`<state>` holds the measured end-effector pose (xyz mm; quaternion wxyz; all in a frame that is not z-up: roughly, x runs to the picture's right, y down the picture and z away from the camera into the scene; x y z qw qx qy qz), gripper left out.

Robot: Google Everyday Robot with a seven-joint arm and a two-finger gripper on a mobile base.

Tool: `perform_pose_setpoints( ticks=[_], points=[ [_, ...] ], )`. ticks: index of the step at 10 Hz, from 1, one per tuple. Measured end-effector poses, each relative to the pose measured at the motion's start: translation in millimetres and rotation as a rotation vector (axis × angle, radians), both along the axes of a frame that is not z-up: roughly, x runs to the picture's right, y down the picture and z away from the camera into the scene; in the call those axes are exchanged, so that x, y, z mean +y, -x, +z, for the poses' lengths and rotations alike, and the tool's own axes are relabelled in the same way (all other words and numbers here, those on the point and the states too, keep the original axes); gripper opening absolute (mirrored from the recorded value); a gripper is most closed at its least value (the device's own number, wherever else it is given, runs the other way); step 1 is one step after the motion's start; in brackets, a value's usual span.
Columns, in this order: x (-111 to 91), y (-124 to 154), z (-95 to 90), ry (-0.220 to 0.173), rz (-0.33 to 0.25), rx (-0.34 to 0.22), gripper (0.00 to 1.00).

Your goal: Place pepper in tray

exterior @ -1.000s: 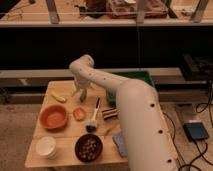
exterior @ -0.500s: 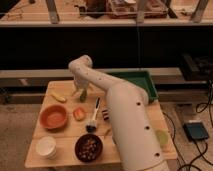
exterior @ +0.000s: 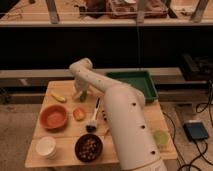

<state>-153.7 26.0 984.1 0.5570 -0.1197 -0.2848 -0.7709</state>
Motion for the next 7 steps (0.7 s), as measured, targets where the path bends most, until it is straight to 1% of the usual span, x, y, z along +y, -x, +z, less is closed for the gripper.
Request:
perform_pose_setpoints(
  ticks=[2, 3, 7],
  points=[
    [4.2, -0.7, 2.7, 0.010, -0.005, -0.002, 0.52],
    [6.8, -1.0, 3.7, 0.018, -0.009, -0.002, 0.49],
    [9.7, -0.1, 4.9, 0.027, -0.011, -0.006, 0.49]
  ],
)
